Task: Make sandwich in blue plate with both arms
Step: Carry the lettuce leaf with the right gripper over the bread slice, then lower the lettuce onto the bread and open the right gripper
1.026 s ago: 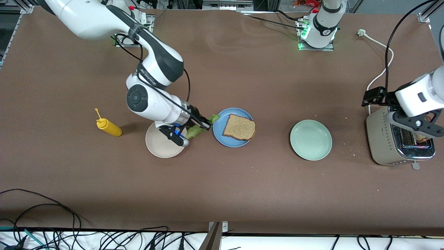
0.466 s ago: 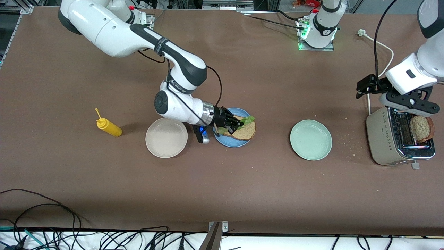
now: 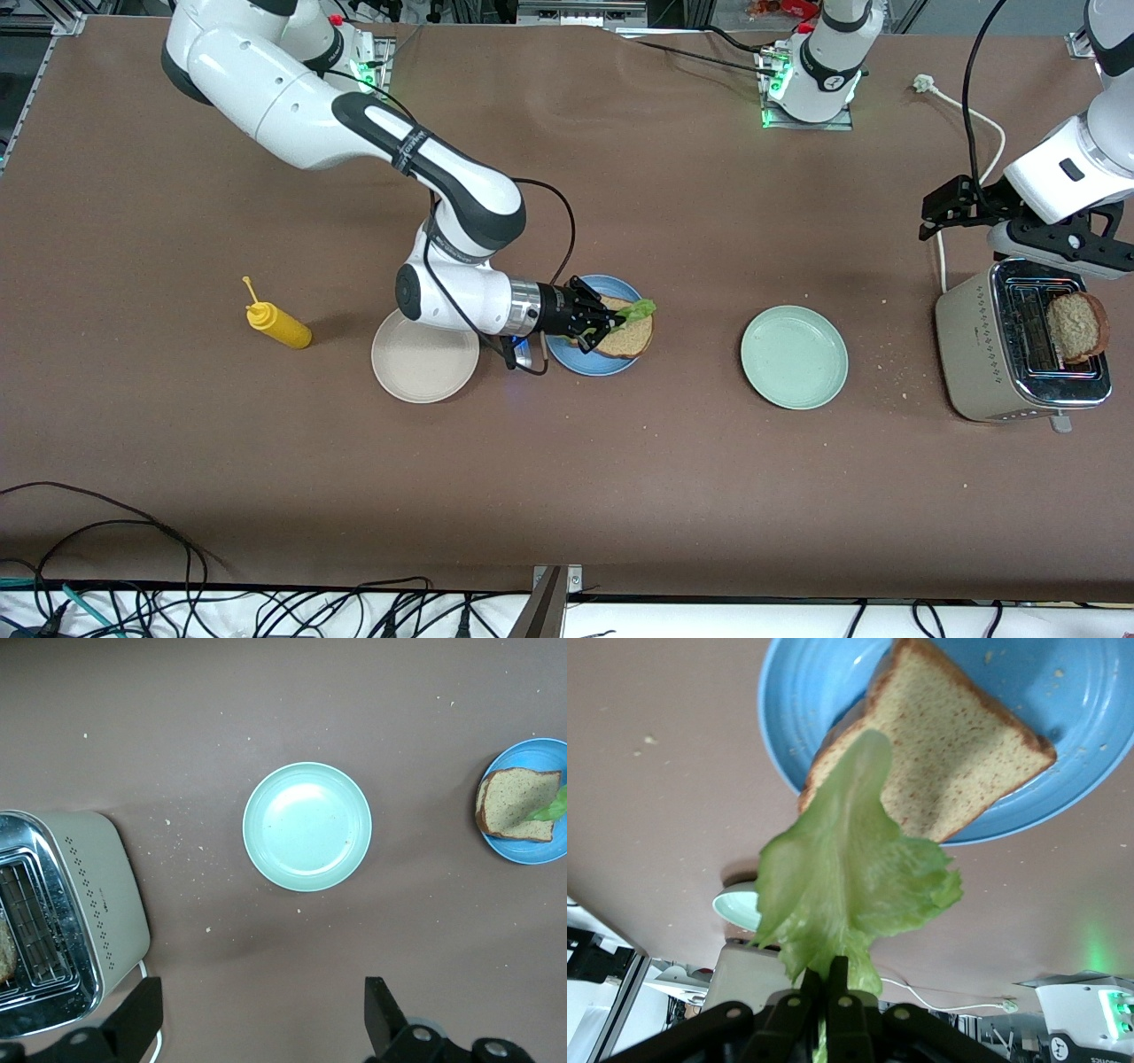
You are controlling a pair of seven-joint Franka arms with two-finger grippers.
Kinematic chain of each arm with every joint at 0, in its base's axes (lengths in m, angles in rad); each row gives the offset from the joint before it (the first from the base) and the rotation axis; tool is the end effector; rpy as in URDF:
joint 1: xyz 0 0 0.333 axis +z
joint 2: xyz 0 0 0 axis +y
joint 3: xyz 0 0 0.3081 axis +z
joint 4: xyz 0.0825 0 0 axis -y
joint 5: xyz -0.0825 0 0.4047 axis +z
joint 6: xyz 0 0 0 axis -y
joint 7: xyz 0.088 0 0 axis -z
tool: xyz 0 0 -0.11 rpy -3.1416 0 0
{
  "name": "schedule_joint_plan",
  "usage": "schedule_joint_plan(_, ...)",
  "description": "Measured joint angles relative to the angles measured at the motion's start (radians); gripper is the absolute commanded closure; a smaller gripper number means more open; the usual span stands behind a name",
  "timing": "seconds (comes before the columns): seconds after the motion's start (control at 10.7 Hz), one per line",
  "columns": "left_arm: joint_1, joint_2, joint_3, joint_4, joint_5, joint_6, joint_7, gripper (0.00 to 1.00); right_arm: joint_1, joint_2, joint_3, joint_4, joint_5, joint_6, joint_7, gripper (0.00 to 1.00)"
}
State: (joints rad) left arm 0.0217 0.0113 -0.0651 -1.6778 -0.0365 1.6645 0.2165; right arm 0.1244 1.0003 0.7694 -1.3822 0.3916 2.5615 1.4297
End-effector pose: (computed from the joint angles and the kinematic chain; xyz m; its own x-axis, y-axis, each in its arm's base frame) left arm 0.5822 -0.0288 0.5623 0.9672 -0.2535 -0.0161 -0.2527 -0.9667 0.0414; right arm 0.6019 0.4923 0.2391 0.2724 -0.5724 -0.7734 -0.9561 -0.2509 -0.1511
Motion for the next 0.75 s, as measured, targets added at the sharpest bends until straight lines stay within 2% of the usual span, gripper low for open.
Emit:
schedule_joint_plan(0.47,0.001,0.000,0.003,0.002,0.000,-0.006,0.000,0.00,0.011,0.087,0.001,0.000,0.012,0.013,-0.033,1.00)
schedule_joint_plan(0.56,0.001,0.000,0.003,0.003,0.000,-0.006,0.000,0.00,0.010,0.099,0.001,0.001,0.012,0.025,-0.038,0.92)
schedule_joint_plan(0.65,0.000,0.000,0.003,0.004,0.000,-0.006,0.000,0.00,0.010,0.105,0.001,0.003,0.012,0.027,-0.039,0.70)
schedule_joint_plan(0.75,0.000,0.000,0.002,0.005,0.000,-0.006,0.000,0.00,0.010,0.107,0.001,0.006,0.012,0.028,-0.043,0.56)
